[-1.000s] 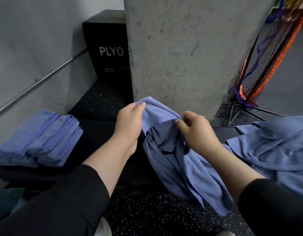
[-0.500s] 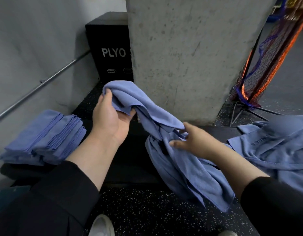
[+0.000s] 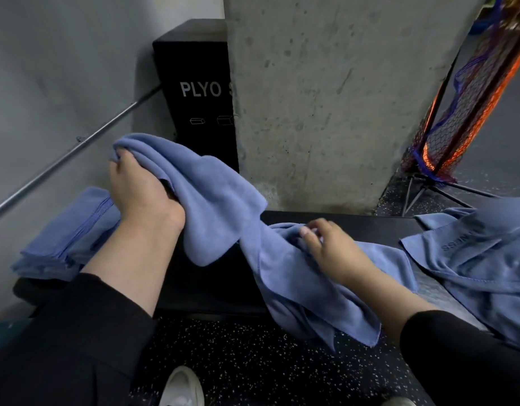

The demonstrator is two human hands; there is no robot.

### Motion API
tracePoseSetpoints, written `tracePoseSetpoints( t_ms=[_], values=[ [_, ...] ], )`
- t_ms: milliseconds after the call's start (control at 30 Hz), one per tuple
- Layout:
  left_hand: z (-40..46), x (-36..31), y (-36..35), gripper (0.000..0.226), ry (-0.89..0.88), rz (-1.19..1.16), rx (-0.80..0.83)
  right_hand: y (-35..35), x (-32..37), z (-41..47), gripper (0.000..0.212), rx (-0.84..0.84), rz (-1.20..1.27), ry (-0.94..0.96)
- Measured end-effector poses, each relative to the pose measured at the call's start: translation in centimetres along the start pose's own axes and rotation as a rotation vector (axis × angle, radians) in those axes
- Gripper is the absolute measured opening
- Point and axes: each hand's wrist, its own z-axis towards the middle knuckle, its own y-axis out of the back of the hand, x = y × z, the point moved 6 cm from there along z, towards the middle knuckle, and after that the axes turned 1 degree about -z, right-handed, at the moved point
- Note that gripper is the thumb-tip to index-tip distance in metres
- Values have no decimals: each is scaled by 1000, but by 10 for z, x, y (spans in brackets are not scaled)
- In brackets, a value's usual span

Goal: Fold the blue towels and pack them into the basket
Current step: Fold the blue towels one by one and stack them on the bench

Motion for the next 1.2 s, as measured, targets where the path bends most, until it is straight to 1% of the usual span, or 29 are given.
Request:
tracePoseSetpoints(
  t_ms=[33, 67, 100, 133, 167, 200, 233, 267, 300, 333, 367, 400, 467, 500, 600, 667, 733, 800, 900, 967, 1067, 1133, 1200],
  values=[
    [0, 1, -1, 54, -45, 128, 24, 3, -2, 3, 37, -51, 32, -16],
    [-3, 7, -5, 41, -85, 273, 89, 2, -4, 6, 40, -40, 23, -18],
    [-13, 15, -13, 27, -114, 454, 195, -1, -6, 8, 48, 17, -7, -8],
    [-24, 29, -21, 18, -130, 687, 337, -6, -5, 9, 56, 86, -45, 1],
    [-38, 46, -27, 13, -135, 928, 510, -11, -5, 10, 63, 144, -87, -2],
    [-54, 68, -28, 19, -112, 1150, 707, -16, -5, 11, 65, 175, -126, -8],
    [-71, 91, -25, 37, -71, 1353, 913, -20, -3, 14, 64, 182, -152, -20],
    [-85, 112, -16, 59, -38, 1545, 1080, -22, -1, 17, 63, 175, -158, -40],
    [-95, 126, -8, 78, -36, 1710, 1167, -24, 1, 20, 62, 170, -150, -64],
    [-97, 135, -3, 88, -80, 1827, 1172, -27, 5, 22, 62, 174, -156, -83],
    [-96, 138, -3, 89, -148, 1869, 1130, -30, 8, 23, 61, 187, -187, -87],
    [-93, 140, -4, 83, -203, 1857, 1085, -35, 10, 24, 58, 205, -224, -88],
    [-88, 138, -6, 65, -272, 1816, 1036, -42, 13, 26, 35, 228, -226, -103],
    [-87, 137, -6, 54, -297, 1802, 1031, -43, 15, 27, 24, 223, -166, -119],
    [-79, 131, -6, 28, -352, 1712, 1005, -33, 17, 31, 17, 144, 161, -169],
    [-76, 121, -10, 20, -370, 1602, 966, -10, 16, 31, 16, 13, 361, -210],
    [-71, 108, -14, 13, -368, 1463, 900, 26, 9, 31, 17, -172, 569, -240],
    [-69, 95, -16, 10, -344, 1339, 826, 68, -3, 27, 19, -327, 651, -219],
    [-76, 84, -19, 11, -266, 1182, 734, 132, -15, 8, 22, -430, 574, -155],
    [-84, 80, -24, 14, -246, 1107, 697, 170, -22, -10, 24, -510, 509, -142],
    [-95, 77, -31, 16, -230, 1012, 680, 212, -35, -36, 24, -605, 305, -86],
    [-100, 79, -34, 18, -202, 964, 678, 230, -49, -52, 24, -604, 149, -94],
    [-104, 84, -37, 18, -163, 935, 683, 241, -70, -58, 24, -547, -84, -146]
  ],
)
